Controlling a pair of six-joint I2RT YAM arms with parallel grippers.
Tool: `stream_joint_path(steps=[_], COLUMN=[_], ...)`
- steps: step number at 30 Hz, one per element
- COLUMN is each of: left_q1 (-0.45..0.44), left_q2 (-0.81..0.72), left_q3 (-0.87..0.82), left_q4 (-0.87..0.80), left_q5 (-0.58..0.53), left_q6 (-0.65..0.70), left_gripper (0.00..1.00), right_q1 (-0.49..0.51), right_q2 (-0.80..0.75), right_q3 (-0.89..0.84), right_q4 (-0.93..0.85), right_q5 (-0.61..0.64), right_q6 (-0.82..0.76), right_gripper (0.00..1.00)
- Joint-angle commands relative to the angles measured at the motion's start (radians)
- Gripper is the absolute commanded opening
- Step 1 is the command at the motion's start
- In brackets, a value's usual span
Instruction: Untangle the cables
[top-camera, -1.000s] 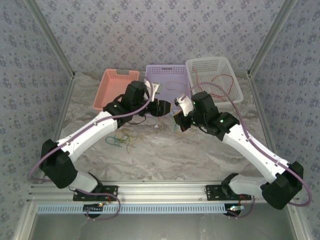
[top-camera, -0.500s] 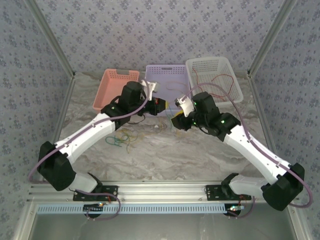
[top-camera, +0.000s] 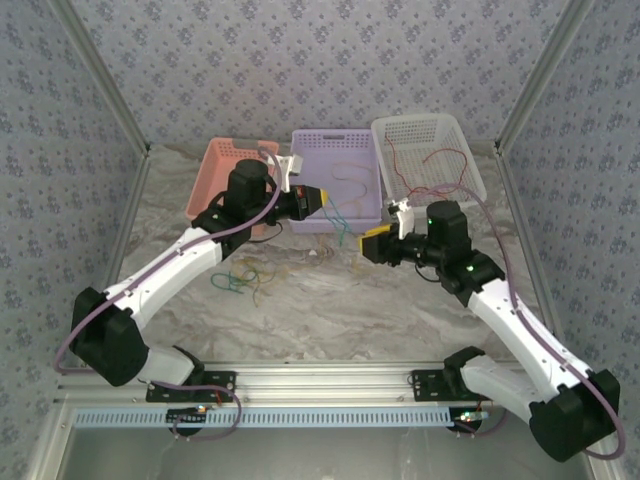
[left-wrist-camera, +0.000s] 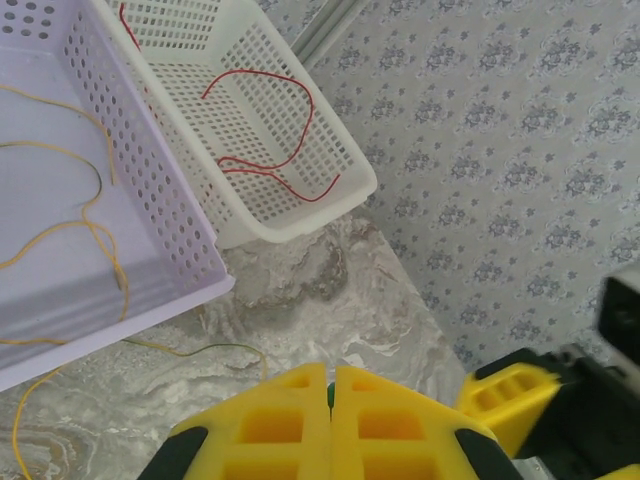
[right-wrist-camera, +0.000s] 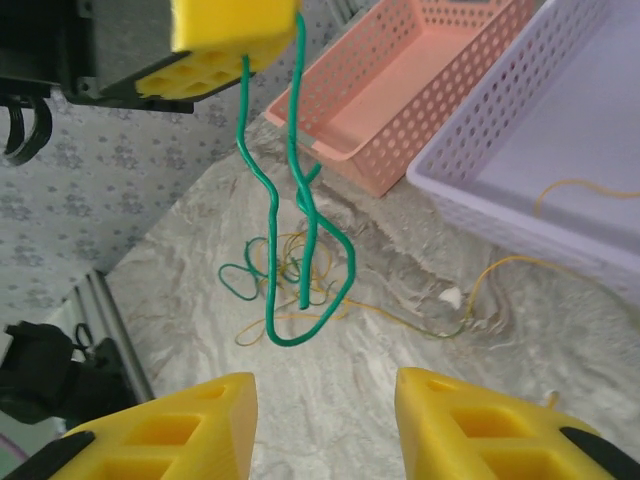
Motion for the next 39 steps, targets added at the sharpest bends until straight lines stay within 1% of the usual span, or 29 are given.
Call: stream_joint_path(steps=[1, 6, 8, 10, 15, 18, 21, 24, 29, 39], left_q1=[0.005, 0.005, 0.005, 0.004, 0.005, 0.009, 0.013, 0.013, 0.016, 0.017], left_q2=[-0.025, -0.022, -0.023, -0.024, -0.038, -0.044, -0.044, -0.037, -0.033, -0.027], left_q3=[-0.001, -0.010, -0.015, -0.014, -0.004, -0.007, -0.012, -0.012, -0.016, -0.035], left_q4=[0.038, 0.061, 0.081, 0.091, 0.087, 0.094, 0.111, 0.118, 0.133, 0.183], left_q5=[0.032, 0.030, 0.031, 0.035, 0.033, 0.017, 0.012, 0.013, 0.016, 0.021], left_q6=[-0.013, -0.030, -0.050, -0.069, -0.124, -0.180, -0.234, -0.259, -0.278, -0.340], left_gripper=[0.00, 0.00, 0.00, 0.00, 0.00, 0.00, 0.00, 0.00, 0.00, 0.00], right_q1=[0.010, 0.043, 0.044, 0.031, 0.019, -0.002, -0.003, -0.003, -0.003, 0.004], right_q2=[0.014, 0.058, 0.069, 0.071, 0.066, 0.080, 0.084, 0.104, 0.136, 0.155], right_q3=[0.019, 0.024, 0.003, -0.032, -0.074, -0.103, -0.109, -0.085, -0.056, -0.047], right_q4=[0.121, 0.152, 0.181, 0.243, 0.322, 0.415, 0.465, 0.471, 0.474, 0.524], right_q5=[-0.070, -0.065, -0.060, -0.081, -0.082, -0.104, -0.091, -0.093, -0.086, -0.057], right_q6=[0.073, 0.087, 0.097, 0.126, 0.141, 0.178, 0.190, 0.189, 0.189, 0.205], right_gripper=[0.42, 0.46, 0.43, 0.39, 0.38, 0.38, 0.41, 0.41, 0.37, 0.37])
